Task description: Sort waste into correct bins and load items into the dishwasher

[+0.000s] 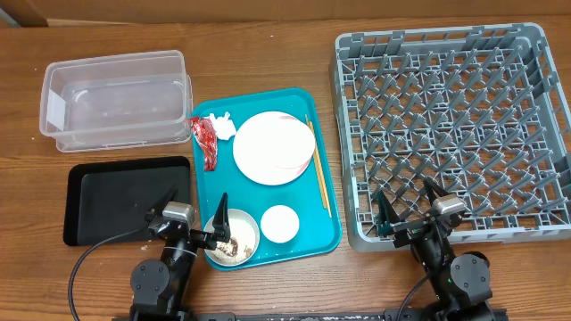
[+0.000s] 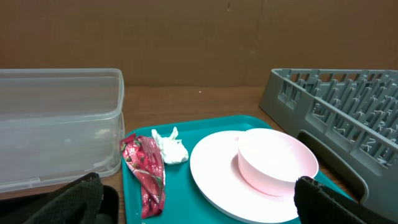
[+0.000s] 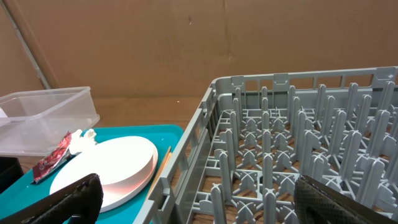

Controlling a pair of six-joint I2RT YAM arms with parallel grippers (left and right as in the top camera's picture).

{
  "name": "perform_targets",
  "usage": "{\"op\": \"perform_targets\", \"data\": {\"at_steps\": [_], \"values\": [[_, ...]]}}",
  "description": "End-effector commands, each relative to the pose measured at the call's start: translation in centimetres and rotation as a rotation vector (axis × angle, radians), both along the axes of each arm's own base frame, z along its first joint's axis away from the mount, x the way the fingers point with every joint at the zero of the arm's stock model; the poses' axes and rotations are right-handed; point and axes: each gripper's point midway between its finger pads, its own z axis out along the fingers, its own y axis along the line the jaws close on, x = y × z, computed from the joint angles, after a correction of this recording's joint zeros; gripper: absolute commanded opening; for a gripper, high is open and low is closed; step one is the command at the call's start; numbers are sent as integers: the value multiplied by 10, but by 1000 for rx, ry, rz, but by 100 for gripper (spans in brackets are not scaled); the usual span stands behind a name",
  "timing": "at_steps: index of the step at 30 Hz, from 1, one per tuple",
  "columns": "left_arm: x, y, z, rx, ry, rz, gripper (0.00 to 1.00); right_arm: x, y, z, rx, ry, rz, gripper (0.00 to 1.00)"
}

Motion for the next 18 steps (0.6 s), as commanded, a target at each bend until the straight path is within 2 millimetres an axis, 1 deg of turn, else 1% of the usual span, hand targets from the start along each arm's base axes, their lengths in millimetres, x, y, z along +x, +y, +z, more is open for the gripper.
{"op": "perform_targets", "data": {"at_steps": [1, 7, 12, 14, 18], "values": [[0, 1, -1, -7, 1, 7, 99, 1, -1, -3, 1, 0, -7, 100], [0, 1, -1, -7, 1, 7, 100, 1, -1, -2, 1, -1, -7, 100], [0, 1, -1, -7, 1, 8, 100, -2, 8, -1, 5, -4, 51, 100], [0, 1, -1, -7, 1, 7, 100, -5, 14, 4, 12, -24, 87, 100], [0, 1, -1, -7, 1, 7, 100, -16, 36, 25, 33, -107, 231, 100]]}}
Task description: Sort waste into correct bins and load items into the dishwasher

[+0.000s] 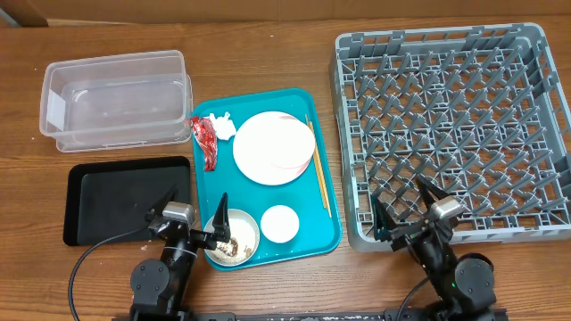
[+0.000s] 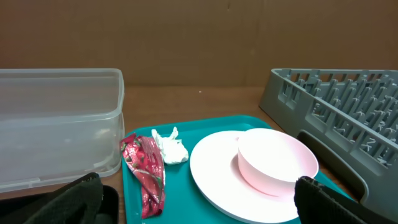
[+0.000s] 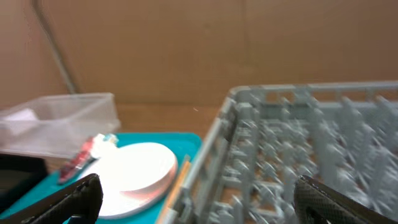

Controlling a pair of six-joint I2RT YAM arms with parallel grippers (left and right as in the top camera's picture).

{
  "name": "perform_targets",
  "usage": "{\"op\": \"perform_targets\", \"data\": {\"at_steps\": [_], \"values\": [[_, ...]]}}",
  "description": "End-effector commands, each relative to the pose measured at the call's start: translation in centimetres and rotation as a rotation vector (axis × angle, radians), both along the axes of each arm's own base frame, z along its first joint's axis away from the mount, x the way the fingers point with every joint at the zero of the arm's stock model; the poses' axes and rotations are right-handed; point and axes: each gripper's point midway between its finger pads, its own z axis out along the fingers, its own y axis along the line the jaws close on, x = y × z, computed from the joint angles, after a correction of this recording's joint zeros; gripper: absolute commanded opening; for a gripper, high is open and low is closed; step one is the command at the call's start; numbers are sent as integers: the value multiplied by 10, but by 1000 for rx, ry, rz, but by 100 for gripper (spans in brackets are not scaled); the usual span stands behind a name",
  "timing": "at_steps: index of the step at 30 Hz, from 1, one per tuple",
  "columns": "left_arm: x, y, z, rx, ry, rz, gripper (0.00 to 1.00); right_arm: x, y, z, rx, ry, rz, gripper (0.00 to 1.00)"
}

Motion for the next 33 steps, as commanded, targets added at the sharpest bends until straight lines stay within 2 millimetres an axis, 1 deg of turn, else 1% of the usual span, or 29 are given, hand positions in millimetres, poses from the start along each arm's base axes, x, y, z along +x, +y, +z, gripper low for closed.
{"op": "perform_targets", "data": {"at_steps": [1, 3, 6, 9, 12, 14, 16, 19, 21, 22, 23, 24, 25, 26, 28, 30, 33], "values": [[0, 1, -1, -7, 1, 7, 100, -17, 28, 20, 16, -92, 192, 100], [0, 1, -1, -7, 1, 7, 100, -21, 32, 28, 22, -128, 219, 100], [0, 1, -1, -7, 1, 7, 100, -21, 32, 30, 23, -134, 220, 100], [0, 1, -1, -7, 1, 7, 100, -19, 30, 18, 8, -61, 205, 100], [0, 1, -1, -7, 1, 8, 100, -14, 21, -1, -13, 36, 143, 100], [0, 1, -1, -7, 1, 8, 100, -13, 18, -7, -21, 70, 127, 100], [0, 2, 0, -6, -2, 10, 100, -13, 18, -9, -24, 82, 126, 100], [2, 7, 8, 1, -37, 41, 100, -15, 17, -6, -28, 98, 125, 100], [1, 3, 5, -8, -23, 20, 100, -16, 12, -3, -33, 114, 100, 100], [0, -1, 0, -9, -2, -6, 100, -16, 4, -1, -42, 138, 53, 100], [-1, -5, 2, -11, -10, -28, 100, -17, -2, 2, -47, 151, 24, 100], [-2, -9, 6, -14, -25, -55, 100, -18, -5, 6, -50, 156, 5, 100], [-5, -18, 15, -19, -62, -110, 100, -20, -9, 13, -52, 159, -11, 100], [-13, -36, 36, -29, -148, -225, 100, -25, -16, 27, -55, 163, -43, 100], [-25, -52, 60, -45, -244, -332, 100, -29, -23, 41, -60, 171, -72, 100], [-37, -60, 82, -69, -319, -400, 100, -34, -25, 55, -65, 187, -72, 100], [-48, -61, 113, -109, -360, -421, 100, -40, -26, 73, -86, 244, -72, 100]]}}
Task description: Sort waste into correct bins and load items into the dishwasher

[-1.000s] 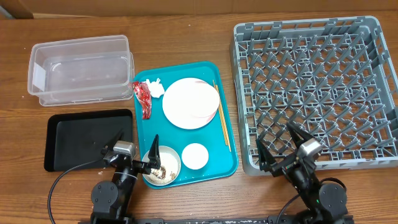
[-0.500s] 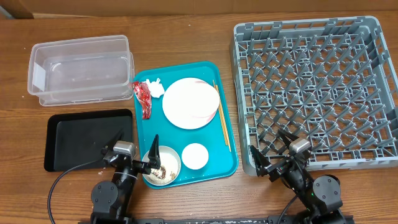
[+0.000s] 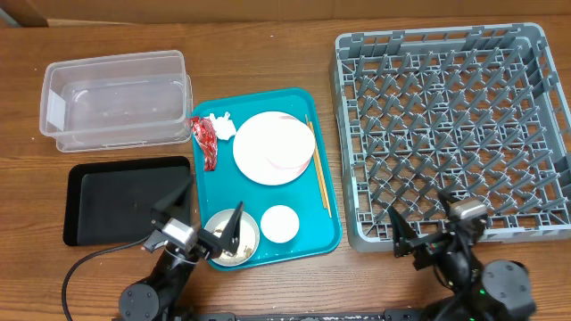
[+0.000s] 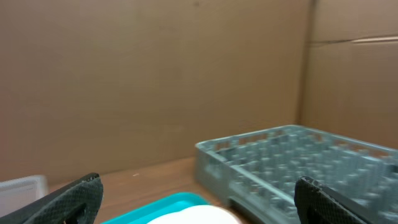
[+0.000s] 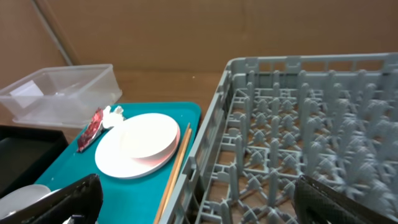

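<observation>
A teal tray (image 3: 294, 234) holds a white plate with a pink bowl (image 3: 273, 147), a red wrapper (image 3: 205, 141), a crumpled tissue (image 3: 221, 123), chopsticks (image 3: 318, 165), a small white cup (image 3: 280, 223) and a bowl of food scraps (image 3: 225, 241). The grey dish rack (image 3: 446, 125) stands to the right. My left gripper (image 3: 203, 217) hangs open over the scrap bowl, partly hiding it. My right gripper (image 3: 422, 227) is open at the rack's front edge. The right wrist view shows the plate (image 5: 137, 143), chopsticks (image 5: 176, 165) and rack (image 5: 298, 124).
A clear plastic bin (image 3: 116, 98) sits at the back left and a black tray (image 3: 125, 198) in front of it. The left wrist view is blurred, showing a cardboard wall, the rack (image 4: 292, 155) and the teal tray's edge (image 4: 168, 204).
Both arms have shifted toward the table's front edge. The left wrist view now points higher and to the right, at the wall and rack. The right wrist view looks down on the tray from higher. Both grippers stay open.
Both grippers stood open at the front, the left by the scrap bowl, the right at the rack's front. Then the right arm had shifted slightly while the left held still. Now both arms have moved, and nothing on the tray has changed place.
</observation>
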Controlling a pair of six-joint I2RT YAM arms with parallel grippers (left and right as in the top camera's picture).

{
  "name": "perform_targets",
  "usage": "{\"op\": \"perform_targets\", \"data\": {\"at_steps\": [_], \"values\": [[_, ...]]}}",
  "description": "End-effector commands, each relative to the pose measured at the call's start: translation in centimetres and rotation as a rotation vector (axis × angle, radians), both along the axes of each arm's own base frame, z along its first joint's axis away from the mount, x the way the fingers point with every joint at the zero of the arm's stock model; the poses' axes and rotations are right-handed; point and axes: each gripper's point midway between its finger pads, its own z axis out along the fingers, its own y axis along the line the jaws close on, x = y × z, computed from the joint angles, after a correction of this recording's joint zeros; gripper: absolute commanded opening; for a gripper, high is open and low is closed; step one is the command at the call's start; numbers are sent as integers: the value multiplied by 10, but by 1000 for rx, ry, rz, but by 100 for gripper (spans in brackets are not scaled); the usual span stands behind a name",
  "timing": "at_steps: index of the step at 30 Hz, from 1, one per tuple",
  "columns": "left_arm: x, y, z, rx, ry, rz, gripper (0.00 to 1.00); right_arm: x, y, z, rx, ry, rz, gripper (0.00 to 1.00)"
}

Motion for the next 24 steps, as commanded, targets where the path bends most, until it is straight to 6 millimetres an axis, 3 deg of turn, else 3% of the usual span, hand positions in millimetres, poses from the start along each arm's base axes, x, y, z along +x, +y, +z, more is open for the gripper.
{"op": "perform_targets", "data": {"at_steps": [1, 6, 10, 14, 17, 20, 24], "values": [[-24, -16, 39, -37, -36, -138, 100, -3, -8, 36, -14, 20, -39, 100], [-32, -9, 96, -49, -22, -98, 100, -4, -6, 66, -55, 150, -26, 100], [-22, -12, 123, -37, 149, -106, 100, 1, 8, 91, -63, 249, 39, 100], [-7, -32, 140, -10, 356, -228, 100, 8, 38, 111, -17, 295, 186, 100], [-4, -55, 156, 9, 410, -397, 100, 10, 64, 114, 34, 320, 326, 100], [6, -68, 161, -19, 466, -506, 100, 19, 72, 107, 44, 362, 352, 100], [24, -82, 129, -47, 637, -631, 100, 33, 71, 79, 81, 524, 272, 100]]}}
